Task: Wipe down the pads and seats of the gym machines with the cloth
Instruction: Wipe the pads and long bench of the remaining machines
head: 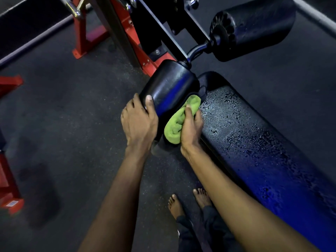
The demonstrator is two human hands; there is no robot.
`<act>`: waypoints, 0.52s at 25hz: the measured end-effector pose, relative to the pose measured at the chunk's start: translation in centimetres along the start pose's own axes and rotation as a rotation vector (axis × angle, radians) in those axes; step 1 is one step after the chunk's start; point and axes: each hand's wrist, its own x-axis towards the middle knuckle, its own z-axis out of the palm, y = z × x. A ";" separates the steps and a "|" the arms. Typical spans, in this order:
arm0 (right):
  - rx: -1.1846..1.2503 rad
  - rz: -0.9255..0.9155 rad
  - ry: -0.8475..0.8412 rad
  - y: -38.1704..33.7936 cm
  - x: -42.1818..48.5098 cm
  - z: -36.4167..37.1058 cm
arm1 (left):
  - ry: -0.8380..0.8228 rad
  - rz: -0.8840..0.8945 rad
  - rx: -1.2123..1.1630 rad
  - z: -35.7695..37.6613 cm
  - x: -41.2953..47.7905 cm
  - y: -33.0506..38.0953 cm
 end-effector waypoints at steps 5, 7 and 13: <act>-0.465 -0.481 -0.081 -1.2 -1.7 -0.1 | -0.263 -0.296 -0.174 -2.3 3.8 -0.8; -0.550 -0.673 -0.145 -1.6 -0.8 -0.6 | -0.380 -0.376 -0.247 -2.8 4.9 -1.6; -0.426 -0.555 -0.032 -3.5 1.9 0.1 | 0.028 -0.067 -0.087 -1.7 3.3 -0.6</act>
